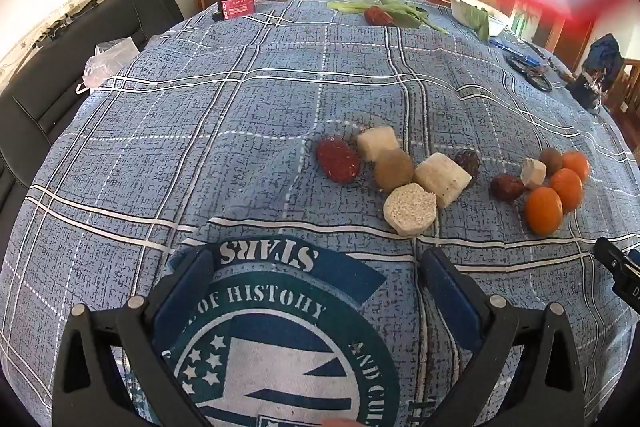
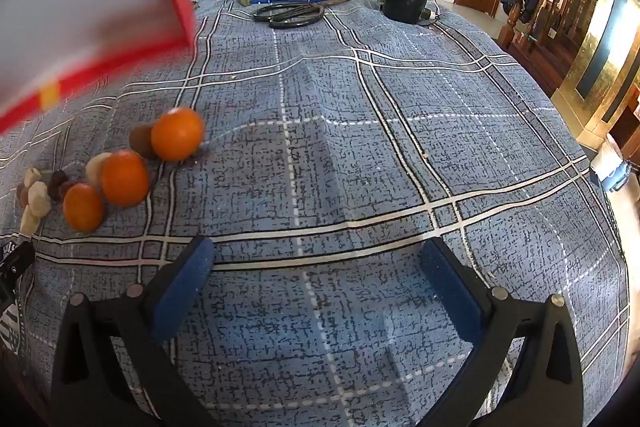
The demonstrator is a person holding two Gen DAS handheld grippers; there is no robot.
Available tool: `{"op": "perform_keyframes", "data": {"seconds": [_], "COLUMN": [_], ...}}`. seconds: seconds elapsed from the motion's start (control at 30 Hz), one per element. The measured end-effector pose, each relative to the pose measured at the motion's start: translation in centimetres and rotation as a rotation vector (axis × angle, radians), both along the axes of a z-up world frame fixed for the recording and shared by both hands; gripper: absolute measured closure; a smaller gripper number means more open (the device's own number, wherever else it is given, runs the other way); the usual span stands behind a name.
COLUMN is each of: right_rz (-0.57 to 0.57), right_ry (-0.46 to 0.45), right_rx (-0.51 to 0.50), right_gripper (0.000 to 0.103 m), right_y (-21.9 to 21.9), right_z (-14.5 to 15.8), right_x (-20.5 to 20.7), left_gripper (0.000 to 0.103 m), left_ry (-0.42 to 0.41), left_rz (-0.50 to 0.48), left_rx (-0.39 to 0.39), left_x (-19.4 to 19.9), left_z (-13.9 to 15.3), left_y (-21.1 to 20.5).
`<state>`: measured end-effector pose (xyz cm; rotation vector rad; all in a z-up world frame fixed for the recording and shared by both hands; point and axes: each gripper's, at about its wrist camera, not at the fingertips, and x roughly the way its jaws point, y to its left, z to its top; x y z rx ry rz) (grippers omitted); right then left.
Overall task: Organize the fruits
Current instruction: 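Move both tools from the red tray toward the row of fruits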
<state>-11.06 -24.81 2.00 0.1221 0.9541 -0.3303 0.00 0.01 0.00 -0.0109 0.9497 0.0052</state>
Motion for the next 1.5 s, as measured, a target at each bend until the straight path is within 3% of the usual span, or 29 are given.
{"op": "perform_keyframes", "data": {"seconds": [1.5], "right_rz": [0.000], "right_ry": [-0.002], "right_rx": [0.001], "right_gripper": [0.000], "right_y": [-0.04], "right_z": [0.00], "right_x": [0.04], "left_gripper": [0.001], "left_ry": [0.001], "left_rz": [-0.001], "left_rx": [0.001], "left_x": [0.47], "left_z": [-0.34], "left_y": [0.18]}}
